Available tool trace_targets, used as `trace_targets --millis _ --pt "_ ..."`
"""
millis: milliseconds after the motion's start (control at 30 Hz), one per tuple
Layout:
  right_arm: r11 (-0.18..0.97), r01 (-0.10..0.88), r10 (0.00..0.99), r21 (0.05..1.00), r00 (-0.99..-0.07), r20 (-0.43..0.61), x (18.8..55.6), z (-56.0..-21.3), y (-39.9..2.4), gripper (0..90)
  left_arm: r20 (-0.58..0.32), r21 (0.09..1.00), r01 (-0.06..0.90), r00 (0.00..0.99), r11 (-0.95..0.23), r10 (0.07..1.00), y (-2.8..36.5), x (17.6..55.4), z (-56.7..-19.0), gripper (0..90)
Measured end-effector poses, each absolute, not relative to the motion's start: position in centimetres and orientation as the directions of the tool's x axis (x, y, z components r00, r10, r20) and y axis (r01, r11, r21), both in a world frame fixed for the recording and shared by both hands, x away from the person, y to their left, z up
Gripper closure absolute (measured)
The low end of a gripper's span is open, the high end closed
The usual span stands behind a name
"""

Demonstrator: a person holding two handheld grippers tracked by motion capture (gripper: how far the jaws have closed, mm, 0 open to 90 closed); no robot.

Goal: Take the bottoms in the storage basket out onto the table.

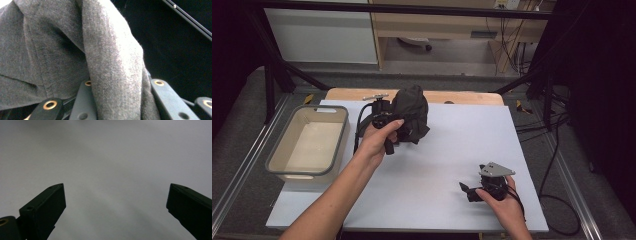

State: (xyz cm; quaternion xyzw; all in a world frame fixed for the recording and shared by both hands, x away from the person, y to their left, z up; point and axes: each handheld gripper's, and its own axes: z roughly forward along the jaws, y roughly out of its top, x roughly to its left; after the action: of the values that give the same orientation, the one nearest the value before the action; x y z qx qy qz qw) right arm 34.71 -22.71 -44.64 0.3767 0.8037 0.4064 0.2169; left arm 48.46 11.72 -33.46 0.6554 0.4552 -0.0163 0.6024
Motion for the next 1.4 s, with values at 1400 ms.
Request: trace_targets --millis 1400 --pt "0.356 0.435 0.831 0.827 -0.552 -0.067 34.9 -44.5 -24.0 2.2 -0.524 0.781 0.625 0.643 0.013 0.559 7.7 45.8 -36.9 69.7"
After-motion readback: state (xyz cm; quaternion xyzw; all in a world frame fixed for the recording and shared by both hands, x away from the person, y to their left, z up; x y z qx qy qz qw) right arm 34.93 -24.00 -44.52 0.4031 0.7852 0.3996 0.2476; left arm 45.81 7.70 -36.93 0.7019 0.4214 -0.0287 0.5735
